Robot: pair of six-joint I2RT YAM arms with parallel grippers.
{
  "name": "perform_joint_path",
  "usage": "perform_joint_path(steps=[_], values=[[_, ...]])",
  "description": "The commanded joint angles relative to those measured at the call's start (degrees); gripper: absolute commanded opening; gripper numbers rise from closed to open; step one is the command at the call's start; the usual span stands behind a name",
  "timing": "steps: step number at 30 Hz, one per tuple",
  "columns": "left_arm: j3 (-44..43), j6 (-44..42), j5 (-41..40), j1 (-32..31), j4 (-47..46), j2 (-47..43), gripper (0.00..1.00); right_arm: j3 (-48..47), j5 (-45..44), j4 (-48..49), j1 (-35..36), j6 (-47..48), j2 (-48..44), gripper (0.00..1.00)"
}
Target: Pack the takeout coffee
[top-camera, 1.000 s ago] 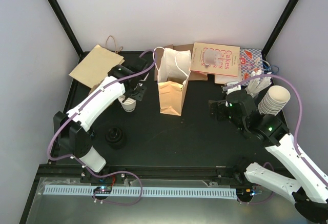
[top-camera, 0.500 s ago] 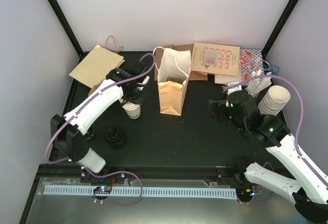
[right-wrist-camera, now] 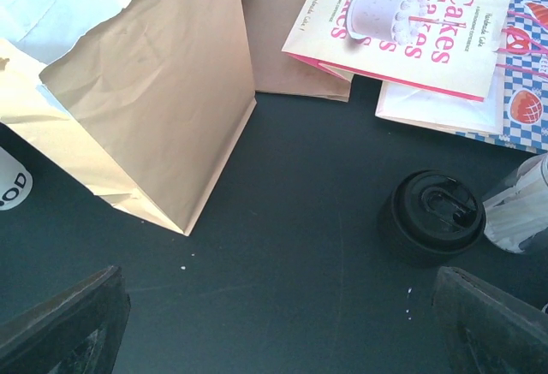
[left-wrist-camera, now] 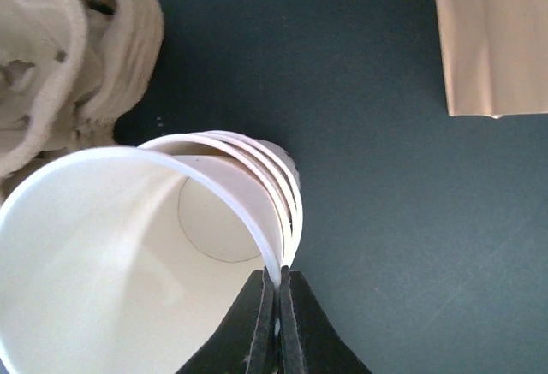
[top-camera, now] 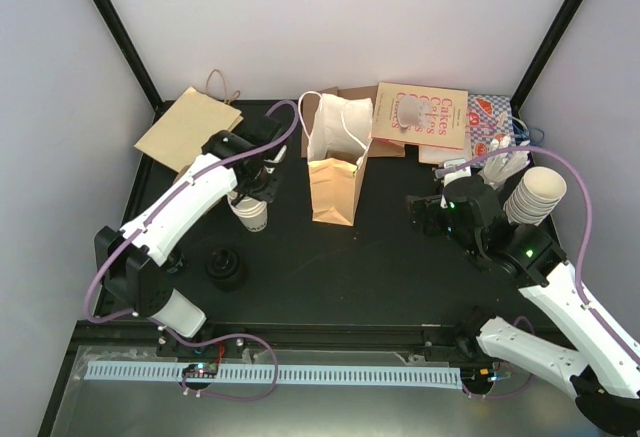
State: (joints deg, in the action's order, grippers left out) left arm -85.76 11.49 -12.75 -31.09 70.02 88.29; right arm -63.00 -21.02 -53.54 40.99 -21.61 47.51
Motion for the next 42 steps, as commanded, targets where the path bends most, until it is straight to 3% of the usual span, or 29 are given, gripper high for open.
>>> perform_joint_path(steps=[1, 16, 20, 27, 31, 34, 42], values=[[-5.49, 2.16, -7.29, -0.29, 4.16, 0.13, 0.01, -1.04, 0.28, 0.89, -0.44, -0.16, -0.62, 0.99], [-15.77, 4.07, -0.12, -4.42, 11.89, -10.82, 0.01, 0.07, -1.13, 1.07, -0.39, 0.2, -1.74, 0.99], [-9.58, 7.86, 3.2, -9.75, 10.78, -17.72, 0.01, 2.0, -1.26, 1.61, -0.4, -0.38, -2.3, 0.99], [8.06, 20.54, 1.29, -28.73, -0.24, -21.84, 0.02, 5.66, -2.56, 0.95, -0.39, -3.6, 0.75, 1.0], [13.07, 24.86, -3.09, -37.21, -8.01, -18.2, 0.02, 6.42, -3.59, 0.36, -1.09, -5.67, 2.82, 1.0], [11.57, 25.2, -6.61, -40.67, -10.99, -11.8, 0.01, 7.43, -3.3, 0.64, -3.73, -6.68, 3.56, 1.0], [2.23, 20.15, -7.43, -43.17, -13.77, 6.19, 0.02, 7.76, 4.41, 2.46, -19.85, -7.05, 9.59, 1.0]])
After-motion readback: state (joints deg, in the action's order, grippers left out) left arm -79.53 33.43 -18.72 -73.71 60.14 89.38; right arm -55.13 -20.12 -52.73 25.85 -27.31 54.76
